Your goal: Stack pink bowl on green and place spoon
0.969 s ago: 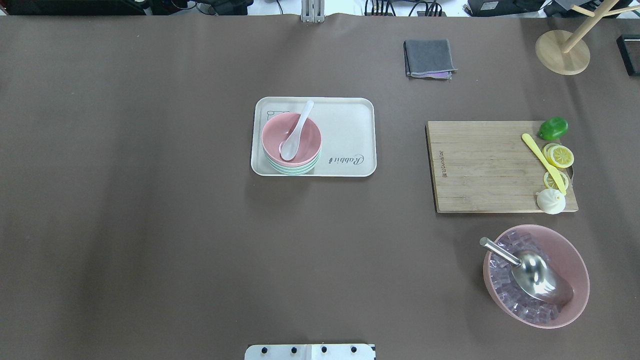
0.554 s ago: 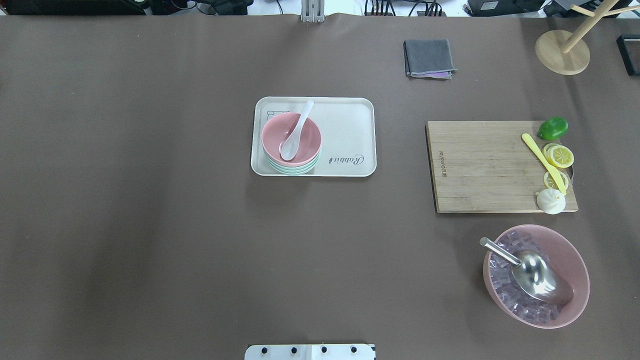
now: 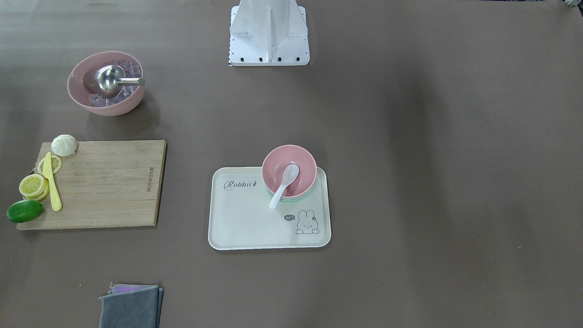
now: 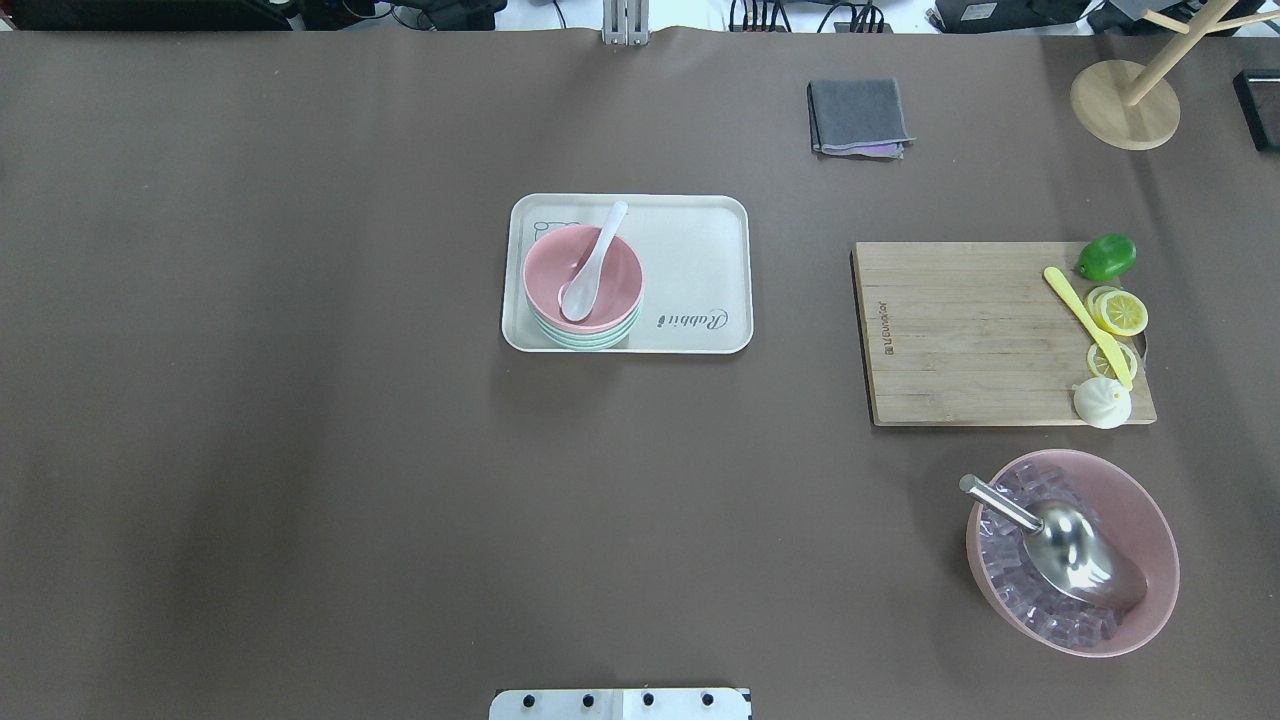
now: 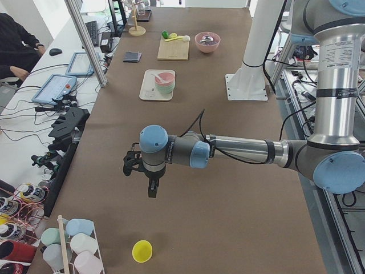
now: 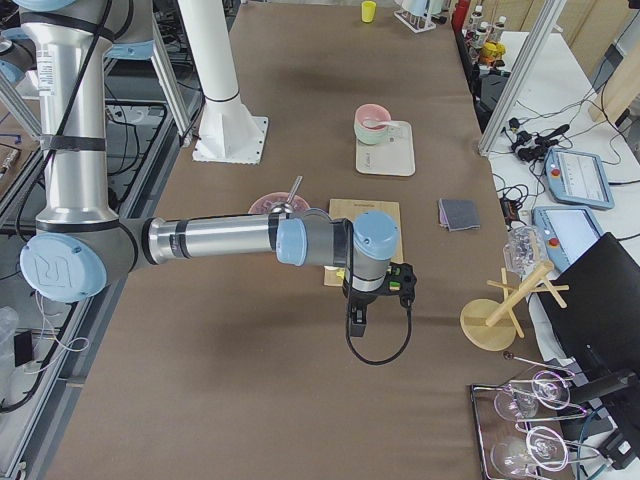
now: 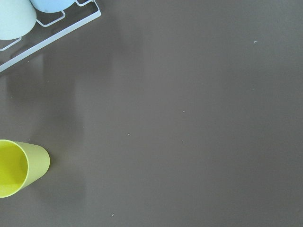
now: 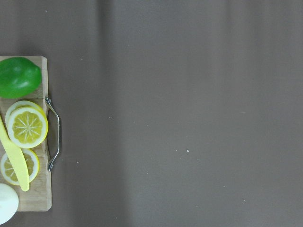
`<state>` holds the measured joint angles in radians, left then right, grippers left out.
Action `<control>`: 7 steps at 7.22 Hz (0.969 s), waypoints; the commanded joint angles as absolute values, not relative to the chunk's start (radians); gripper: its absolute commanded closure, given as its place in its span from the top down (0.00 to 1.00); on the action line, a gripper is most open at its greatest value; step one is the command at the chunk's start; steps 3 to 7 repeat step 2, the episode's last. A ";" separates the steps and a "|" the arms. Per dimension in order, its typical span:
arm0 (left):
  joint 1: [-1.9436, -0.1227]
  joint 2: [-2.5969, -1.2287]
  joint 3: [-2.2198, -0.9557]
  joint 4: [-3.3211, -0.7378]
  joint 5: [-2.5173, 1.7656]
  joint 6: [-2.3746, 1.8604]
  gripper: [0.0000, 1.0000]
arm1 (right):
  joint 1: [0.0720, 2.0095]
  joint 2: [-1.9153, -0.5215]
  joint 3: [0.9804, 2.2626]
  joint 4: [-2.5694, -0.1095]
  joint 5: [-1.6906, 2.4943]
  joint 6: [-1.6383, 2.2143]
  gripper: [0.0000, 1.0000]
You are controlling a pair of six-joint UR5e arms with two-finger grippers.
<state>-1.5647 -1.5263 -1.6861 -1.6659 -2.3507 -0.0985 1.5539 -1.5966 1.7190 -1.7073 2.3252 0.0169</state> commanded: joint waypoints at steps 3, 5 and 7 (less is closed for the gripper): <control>-1.565 -1.525 -1.684 -1.666 -2.350 -0.098 0.98 | 1.554 -1.597 1.727 -1.707 2.327 0.017 1.00; -1.565 -1.525 -1.684 -1.666 -2.350 -0.098 0.98 | 1.554 -1.597 1.727 -1.707 2.327 0.017 1.00; -1.565 -1.525 -1.684 -1.666 -2.350 -0.098 0.98 | 1.554 -1.597 1.727 -1.707 2.327 0.017 1.00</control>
